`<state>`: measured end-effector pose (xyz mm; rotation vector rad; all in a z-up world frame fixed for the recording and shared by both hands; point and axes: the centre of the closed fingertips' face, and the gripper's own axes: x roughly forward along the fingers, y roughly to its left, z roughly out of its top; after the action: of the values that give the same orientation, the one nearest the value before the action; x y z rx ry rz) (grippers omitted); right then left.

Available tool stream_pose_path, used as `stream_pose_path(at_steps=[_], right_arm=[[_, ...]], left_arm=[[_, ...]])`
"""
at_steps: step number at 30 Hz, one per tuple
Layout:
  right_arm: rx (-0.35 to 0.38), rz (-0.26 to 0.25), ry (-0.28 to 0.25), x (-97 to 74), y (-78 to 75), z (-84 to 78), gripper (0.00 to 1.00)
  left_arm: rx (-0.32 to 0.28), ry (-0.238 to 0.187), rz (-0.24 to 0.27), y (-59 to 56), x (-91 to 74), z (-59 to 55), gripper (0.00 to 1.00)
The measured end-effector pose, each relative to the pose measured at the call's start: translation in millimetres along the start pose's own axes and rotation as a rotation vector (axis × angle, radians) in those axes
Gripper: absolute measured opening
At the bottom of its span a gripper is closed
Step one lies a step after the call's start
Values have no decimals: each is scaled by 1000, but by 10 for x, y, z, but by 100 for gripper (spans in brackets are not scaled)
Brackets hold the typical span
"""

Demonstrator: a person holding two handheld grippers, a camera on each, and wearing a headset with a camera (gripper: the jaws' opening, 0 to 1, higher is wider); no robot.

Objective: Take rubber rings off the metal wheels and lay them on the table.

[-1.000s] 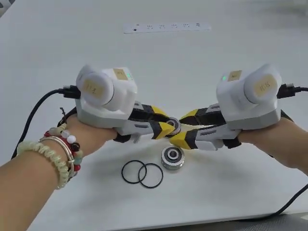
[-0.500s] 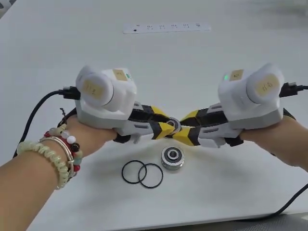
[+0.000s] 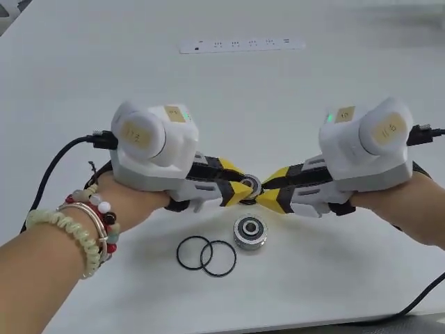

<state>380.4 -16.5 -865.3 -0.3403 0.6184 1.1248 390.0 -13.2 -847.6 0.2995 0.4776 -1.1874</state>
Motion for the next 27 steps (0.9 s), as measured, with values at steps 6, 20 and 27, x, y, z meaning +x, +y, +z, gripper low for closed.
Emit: stream_pose_path(at_steps=[6,20,27], right_arm=[[-25,-16,15,-3,-20,-14,4],[129,-63,66,7,-135,-36,0],[361,-41,12,-47,-140,-4,0]], left_arm=[[0,1,3,11,-4,-4,14],[10,5,3,-23,-11,0,14],[20,3,-2,-44,-13,5,14]])
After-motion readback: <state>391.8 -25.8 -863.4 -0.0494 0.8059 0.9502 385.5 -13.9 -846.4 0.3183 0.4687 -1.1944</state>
